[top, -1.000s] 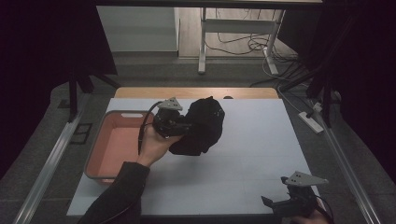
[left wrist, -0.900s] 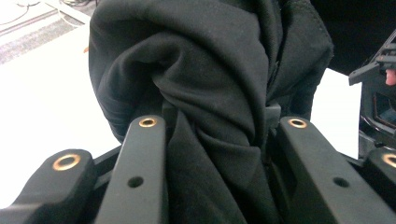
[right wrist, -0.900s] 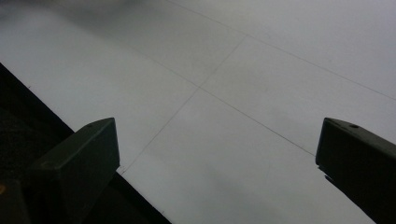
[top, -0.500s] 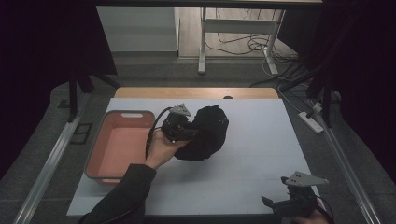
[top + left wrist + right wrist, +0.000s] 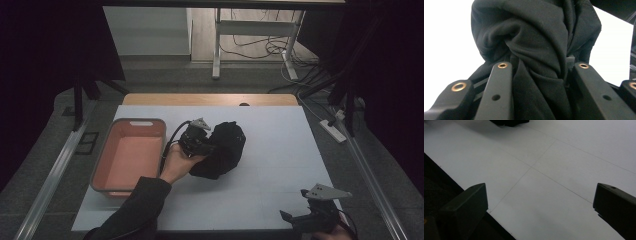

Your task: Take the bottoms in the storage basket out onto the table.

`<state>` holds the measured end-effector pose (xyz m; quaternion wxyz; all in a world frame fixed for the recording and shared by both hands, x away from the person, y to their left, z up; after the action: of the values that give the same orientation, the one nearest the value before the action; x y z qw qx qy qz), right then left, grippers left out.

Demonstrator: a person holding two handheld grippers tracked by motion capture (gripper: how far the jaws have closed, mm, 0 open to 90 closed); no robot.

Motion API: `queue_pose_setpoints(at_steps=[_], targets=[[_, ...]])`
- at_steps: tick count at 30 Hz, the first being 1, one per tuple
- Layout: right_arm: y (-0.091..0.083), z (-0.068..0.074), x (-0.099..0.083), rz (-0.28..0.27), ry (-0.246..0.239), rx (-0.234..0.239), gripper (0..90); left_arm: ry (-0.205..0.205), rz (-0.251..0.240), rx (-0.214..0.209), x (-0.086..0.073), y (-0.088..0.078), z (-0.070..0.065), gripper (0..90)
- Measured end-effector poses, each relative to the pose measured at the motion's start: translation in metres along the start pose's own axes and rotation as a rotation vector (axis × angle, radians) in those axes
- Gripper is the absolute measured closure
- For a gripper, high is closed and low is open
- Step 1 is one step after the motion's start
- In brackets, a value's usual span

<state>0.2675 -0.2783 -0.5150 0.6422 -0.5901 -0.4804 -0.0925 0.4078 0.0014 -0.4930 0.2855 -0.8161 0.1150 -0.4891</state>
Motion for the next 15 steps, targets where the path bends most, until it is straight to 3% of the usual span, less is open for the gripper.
queue_pose_setpoints(at_steps=[15], targets=[[-0.001, 0.000, 0.000, -0.008, 0.001, 0.003, 0.0, -0.040, 0.108, -0.005, -0.023, 0.028, 0.009, 65.2]])
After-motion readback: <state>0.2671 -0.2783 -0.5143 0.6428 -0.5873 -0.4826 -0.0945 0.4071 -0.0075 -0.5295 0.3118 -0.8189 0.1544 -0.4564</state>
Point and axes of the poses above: each handheld gripper's, and its own axes: y roughly forward along the jaws, x roughly out of its top, z roughly to its left, the point moved 8 cm from there along y, roughly forward along the jaws, and after that the axes turned 15 degrees about -x, right-handed, at the moved point
